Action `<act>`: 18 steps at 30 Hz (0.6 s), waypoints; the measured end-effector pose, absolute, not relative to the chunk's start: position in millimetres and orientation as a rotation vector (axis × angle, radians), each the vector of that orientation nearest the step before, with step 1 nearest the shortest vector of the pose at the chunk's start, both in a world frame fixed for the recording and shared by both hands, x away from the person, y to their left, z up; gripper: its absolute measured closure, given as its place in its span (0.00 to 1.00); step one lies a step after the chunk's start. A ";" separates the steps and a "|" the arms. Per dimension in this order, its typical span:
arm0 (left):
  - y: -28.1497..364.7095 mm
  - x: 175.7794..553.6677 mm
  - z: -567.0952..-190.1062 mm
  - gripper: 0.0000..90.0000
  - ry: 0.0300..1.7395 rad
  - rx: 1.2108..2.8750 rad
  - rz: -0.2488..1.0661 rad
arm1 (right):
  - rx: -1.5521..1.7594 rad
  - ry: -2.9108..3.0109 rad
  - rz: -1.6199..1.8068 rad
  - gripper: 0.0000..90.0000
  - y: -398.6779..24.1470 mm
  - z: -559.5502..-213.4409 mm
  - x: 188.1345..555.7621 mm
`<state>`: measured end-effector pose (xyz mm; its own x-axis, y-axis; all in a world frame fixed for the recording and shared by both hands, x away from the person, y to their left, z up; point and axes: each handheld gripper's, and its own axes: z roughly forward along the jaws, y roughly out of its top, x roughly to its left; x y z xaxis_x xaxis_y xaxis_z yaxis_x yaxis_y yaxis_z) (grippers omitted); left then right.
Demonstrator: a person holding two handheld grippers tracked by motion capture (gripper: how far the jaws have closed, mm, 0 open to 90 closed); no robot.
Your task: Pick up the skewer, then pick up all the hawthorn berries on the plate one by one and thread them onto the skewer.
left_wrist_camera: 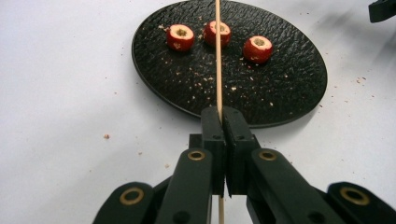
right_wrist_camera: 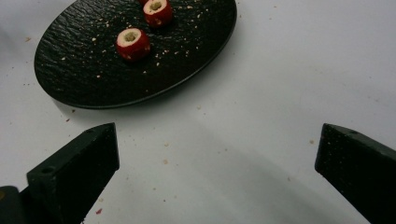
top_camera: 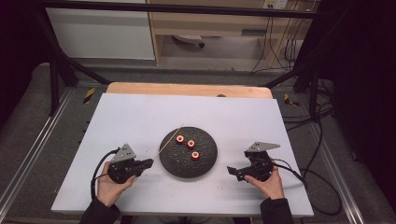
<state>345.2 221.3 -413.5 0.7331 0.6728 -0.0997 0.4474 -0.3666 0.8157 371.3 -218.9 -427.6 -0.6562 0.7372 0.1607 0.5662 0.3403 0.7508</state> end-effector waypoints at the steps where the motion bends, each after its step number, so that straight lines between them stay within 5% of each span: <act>1: 222.3 344.4 -414.1 0.98 0.850 2.020 0.313 | 1.179 2.398 1.202 0.01 -216.7 -426.1 371.8; 18: 236.1 338.7 -423.0 0.98 0.834 2.004 0.319 | 1.170 2.476 1.122 0.01 -170.8 -408.0 389.0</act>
<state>338.7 236.1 -423.0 0.7377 0.6678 -0.0988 0.4319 -0.3544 0.8294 389.0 -170.8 -408.0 -0.6736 0.7247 0.1455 0.5871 0.4049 0.7010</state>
